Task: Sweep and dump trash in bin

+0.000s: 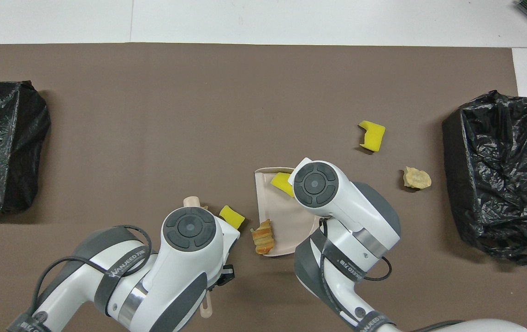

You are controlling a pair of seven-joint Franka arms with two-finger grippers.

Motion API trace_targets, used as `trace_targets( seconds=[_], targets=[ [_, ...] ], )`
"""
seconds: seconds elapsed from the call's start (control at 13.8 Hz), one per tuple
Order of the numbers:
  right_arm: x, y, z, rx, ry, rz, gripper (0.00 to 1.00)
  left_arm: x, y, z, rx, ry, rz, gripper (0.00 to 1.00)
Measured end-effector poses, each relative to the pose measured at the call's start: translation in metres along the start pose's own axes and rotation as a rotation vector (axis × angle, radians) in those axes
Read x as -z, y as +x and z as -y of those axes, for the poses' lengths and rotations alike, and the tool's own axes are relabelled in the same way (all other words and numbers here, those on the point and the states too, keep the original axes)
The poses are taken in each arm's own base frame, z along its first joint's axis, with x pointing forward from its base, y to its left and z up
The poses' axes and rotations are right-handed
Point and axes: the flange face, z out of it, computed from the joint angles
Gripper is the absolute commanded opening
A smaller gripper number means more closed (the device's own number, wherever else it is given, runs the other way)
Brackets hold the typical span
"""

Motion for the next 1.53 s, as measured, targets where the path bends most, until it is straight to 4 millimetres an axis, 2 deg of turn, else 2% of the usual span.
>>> trace_targets(
  seconds=[0.15,0.29,0.51,0.65,0.8,1.02,1.24,1.38,1.53],
  targets=[
    [0.0,0.0,0.0,0.0,0.0,0.0,0.0,-0.009,0.008,0.024,0.044,0.007,0.014,0.0],
    [0.0,0.0,0.0,0.0,0.0,0.0,0.0,-0.011,0.013,0.04,0.073,-0.004,0.016,0.0],
    [0.0,0.0,0.0,0.0,0.0,0.0,0.0,-0.025,0.015,0.042,0.078,-0.036,-0.025,0.0],
    [0.0,0.0,0.0,0.0,0.0,0.0,0.0,-0.035,0.021,0.034,0.07,-0.085,-0.09,0.0],
    [0.0,0.0,0.0,0.0,0.0,0.0,0.0,-0.038,0.02,0.011,0.014,-0.135,-0.172,0.0],
    [0.0,0.0,0.0,0.0,0.0,0.0,0.0,-0.043,-0.006,-0.035,-0.086,-0.177,-0.242,0.0],
    [0.0,0.0,0.0,0.0,0.0,0.0,0.0,-0.026,-0.033,-0.073,-0.154,-0.214,-0.253,0.0],
    [0.0,0.0,0.0,0.0,0.0,0.0,0.0,-0.006,-0.041,-0.08,-0.168,-0.186,-0.218,0.0],
    [0.0,0.0,0.0,0.0,0.0,0.0,0.0,0.014,-0.032,-0.064,-0.135,-0.156,-0.167,0.0]
  ],
)
